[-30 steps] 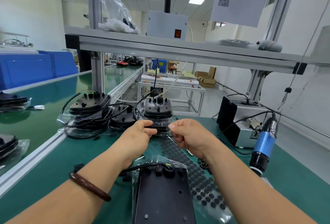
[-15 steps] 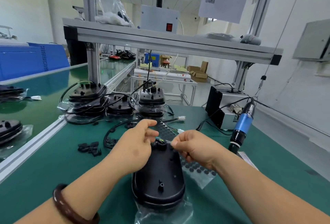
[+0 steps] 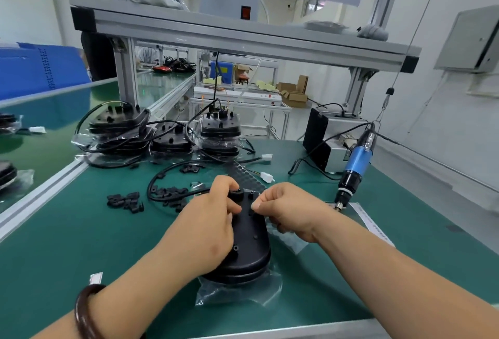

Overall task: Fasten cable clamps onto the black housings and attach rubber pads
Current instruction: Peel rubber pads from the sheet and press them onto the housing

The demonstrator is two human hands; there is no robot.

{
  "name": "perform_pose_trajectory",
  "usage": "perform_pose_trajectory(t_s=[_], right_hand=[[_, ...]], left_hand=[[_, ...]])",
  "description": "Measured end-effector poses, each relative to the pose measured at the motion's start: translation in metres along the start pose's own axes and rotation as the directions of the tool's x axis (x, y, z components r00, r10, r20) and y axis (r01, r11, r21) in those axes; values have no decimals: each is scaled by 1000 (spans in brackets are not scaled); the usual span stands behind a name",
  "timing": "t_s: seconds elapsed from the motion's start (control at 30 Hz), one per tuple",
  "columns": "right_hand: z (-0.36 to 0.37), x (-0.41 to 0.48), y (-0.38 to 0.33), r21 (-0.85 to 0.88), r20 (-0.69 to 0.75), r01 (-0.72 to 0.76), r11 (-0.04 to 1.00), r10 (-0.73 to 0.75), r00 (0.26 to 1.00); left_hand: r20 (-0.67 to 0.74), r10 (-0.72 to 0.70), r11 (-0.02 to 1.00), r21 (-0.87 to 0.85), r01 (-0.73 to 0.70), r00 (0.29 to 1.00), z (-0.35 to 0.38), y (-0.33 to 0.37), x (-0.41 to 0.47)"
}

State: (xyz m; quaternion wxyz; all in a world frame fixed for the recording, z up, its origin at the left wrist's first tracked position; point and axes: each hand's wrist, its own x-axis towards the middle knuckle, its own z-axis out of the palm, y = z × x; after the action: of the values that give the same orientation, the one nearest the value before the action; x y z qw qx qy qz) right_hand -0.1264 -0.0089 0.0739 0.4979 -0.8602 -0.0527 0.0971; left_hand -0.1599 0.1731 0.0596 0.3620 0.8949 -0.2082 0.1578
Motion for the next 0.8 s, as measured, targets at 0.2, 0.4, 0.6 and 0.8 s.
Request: perform_pose_trajectory(t_s=[0.2, 0.4, 0.6, 0.8], right_hand=[[1, 2, 1, -21, -18, -4, 1000, 4, 1000], [2, 1, -1, -45, -14, 9, 999, -9, 1000], [3, 0, -3, -93, -23, 6, 996, -8, 1000], [4, -1, -5, -110, -21, 9, 994, -11, 1000]], left_hand=[[-2, 17, 1000, 8, -17, 1000, 1, 1, -2], [-4, 22, 1000, 18, -22, 1000, 1, 2, -3], [2, 26, 999, 40, -26, 1000, 1, 2, -3], [41, 88, 994, 54, -90, 995, -1, 5, -4]])
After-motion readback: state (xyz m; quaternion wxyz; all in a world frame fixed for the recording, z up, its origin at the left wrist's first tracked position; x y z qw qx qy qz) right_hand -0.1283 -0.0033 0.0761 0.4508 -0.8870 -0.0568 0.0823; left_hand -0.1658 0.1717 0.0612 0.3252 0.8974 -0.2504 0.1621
